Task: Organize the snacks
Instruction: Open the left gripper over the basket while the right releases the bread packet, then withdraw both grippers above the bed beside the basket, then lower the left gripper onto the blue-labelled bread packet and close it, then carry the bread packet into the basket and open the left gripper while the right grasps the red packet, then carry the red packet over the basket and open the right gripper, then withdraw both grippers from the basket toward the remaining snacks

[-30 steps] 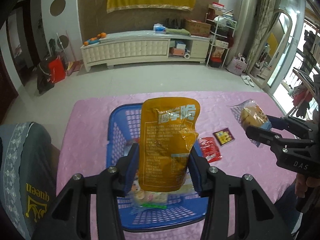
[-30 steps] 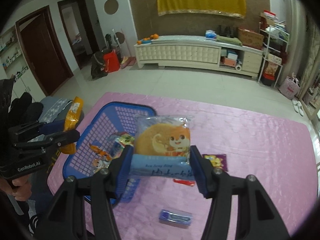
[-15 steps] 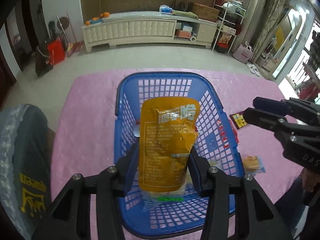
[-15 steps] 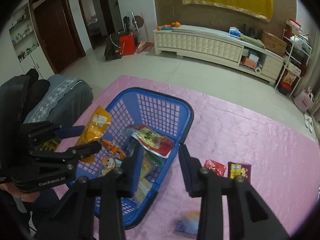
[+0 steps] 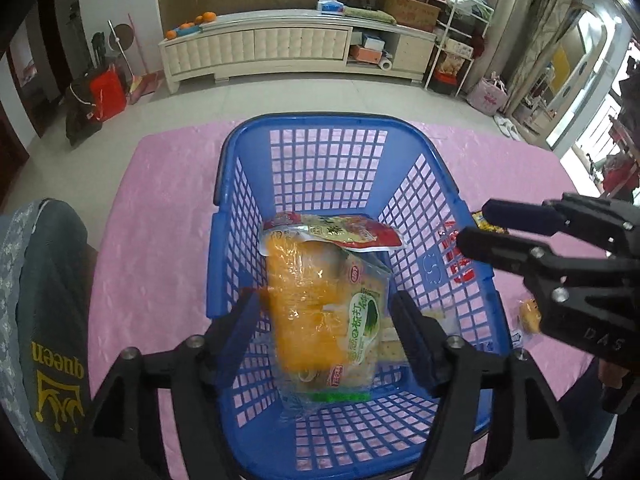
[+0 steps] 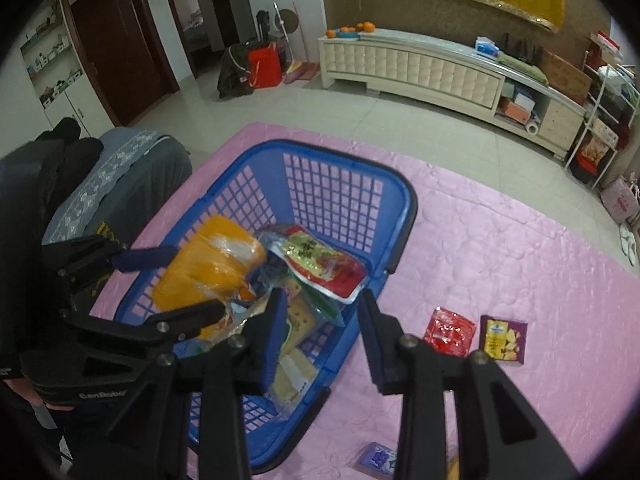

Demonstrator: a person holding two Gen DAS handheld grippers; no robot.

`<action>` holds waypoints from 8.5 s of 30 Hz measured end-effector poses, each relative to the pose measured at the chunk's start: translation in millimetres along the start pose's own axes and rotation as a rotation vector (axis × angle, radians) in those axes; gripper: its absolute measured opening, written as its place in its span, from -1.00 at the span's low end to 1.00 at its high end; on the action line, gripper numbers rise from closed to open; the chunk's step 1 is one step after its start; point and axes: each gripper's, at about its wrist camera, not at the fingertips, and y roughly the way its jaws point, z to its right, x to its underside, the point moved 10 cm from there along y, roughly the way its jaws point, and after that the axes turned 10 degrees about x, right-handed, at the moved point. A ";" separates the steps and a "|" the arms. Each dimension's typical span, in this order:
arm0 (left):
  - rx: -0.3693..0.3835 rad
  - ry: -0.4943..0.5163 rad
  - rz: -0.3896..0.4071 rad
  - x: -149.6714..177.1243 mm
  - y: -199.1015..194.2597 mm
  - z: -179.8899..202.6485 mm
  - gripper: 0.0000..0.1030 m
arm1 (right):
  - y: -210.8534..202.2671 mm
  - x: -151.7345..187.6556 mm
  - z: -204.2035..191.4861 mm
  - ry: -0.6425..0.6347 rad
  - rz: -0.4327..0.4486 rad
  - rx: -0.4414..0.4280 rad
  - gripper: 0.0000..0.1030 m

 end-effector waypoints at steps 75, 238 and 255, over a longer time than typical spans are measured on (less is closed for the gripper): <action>0.019 0.100 -0.248 77.6 173.9 275.3 0.53 | -8.3 248.5 296.2 0.467 -0.084 0.291 0.92; -0.030 -0.132 0.135 15.8 -71.3 -10.6 0.20 | -15.6 4.6 9.7 0.027 0.019 0.107 0.63; -0.033 0.015 0.100 0.9 -52.9 80.6 0.50 | -51.5 46.8 106.6 0.127 0.034 0.132 0.65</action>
